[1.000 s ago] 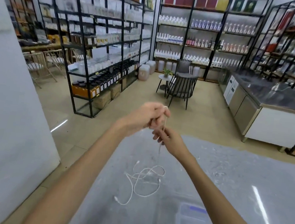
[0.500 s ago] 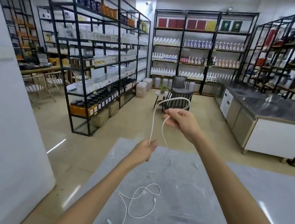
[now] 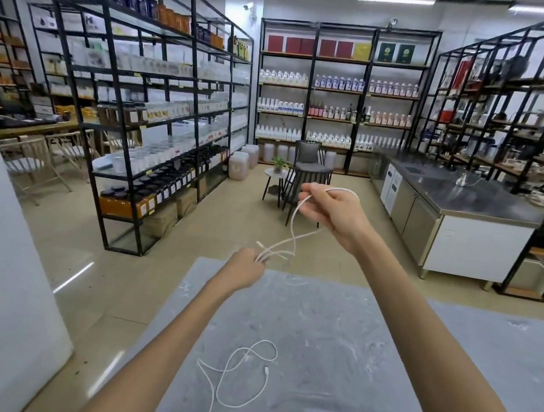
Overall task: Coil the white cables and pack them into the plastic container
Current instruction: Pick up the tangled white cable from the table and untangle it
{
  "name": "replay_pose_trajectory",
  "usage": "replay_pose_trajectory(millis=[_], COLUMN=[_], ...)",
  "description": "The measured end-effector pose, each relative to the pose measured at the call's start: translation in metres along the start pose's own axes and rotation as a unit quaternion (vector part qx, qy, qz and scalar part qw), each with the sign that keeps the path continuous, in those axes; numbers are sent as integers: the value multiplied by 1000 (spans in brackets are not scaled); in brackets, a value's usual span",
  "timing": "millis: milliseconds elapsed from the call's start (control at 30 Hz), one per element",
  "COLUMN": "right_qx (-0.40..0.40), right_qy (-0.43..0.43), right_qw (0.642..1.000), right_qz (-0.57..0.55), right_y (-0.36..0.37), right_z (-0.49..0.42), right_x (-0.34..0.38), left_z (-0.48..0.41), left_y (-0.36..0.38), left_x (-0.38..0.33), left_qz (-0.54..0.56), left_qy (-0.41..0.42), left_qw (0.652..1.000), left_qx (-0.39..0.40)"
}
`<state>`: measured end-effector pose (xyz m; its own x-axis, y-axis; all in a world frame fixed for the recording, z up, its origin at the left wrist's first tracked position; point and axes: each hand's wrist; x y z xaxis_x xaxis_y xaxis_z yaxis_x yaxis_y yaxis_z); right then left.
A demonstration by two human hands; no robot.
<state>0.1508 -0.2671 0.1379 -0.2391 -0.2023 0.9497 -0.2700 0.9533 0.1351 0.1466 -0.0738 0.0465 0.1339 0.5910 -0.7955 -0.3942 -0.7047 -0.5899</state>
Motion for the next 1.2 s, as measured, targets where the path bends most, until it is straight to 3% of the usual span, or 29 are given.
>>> replay_pose_trajectory(millis=[100, 267, 367, 467, 533, 600, 733, 933, 1067, 1133, 1200], right_qx=[25, 45, 103, 138, 80, 60, 24, 5, 25, 38, 63], right_qy=[16, 48, 62, -26, -115, -131, -68, 32, 78, 82, 131], right_qw=[999, 998, 993, 988, 985, 987, 992, 962, 909, 909, 931], right_qz=[45, 11, 14, 68, 97, 74, 108, 270, 409, 408, 335], right_y=[12, 21, 24, 24, 28, 38, 47, 24, 6, 0, -7], right_z=[-4, -9, -4, 14, 31, 47, 62, 80, 91, 94, 97], right_x=[-4, -2, 1, -14, -40, -66, -114, -194, -230, -236, -238], left_z=[0, 0, 3, 8, 11, 14, 21, 41, 54, 59, 63], left_y=[-4, 0, 6, -1, -6, -6, -3, -22, -28, -32, -37], left_x=[-29, -36, -33, -38, -42, -50, -64, -84, -96, -101, -105], left_qz=[140, 245, 257, 286, 304, 287, 240, 240, 249, 264, 284], left_qy=[57, 98, 140, 190, 215, 228, 228, 246, 264, 275, 286], left_qw=[988, 956, 940, 918, 907, 914, 935, 926, 919, 908, 896], left_qx=[-16, -127, -172, -197, -196, -173, -124, -156, -155, -172, -186])
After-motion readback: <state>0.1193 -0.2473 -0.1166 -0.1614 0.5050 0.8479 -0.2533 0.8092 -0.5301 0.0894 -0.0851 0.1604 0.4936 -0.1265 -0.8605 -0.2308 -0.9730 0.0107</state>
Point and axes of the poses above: each hand's wrist, its own z-axis away from the middle knuckle, its own y-axis out of the palm, x = y × z, and after that the axes turned 12 degrees about x, right-handed
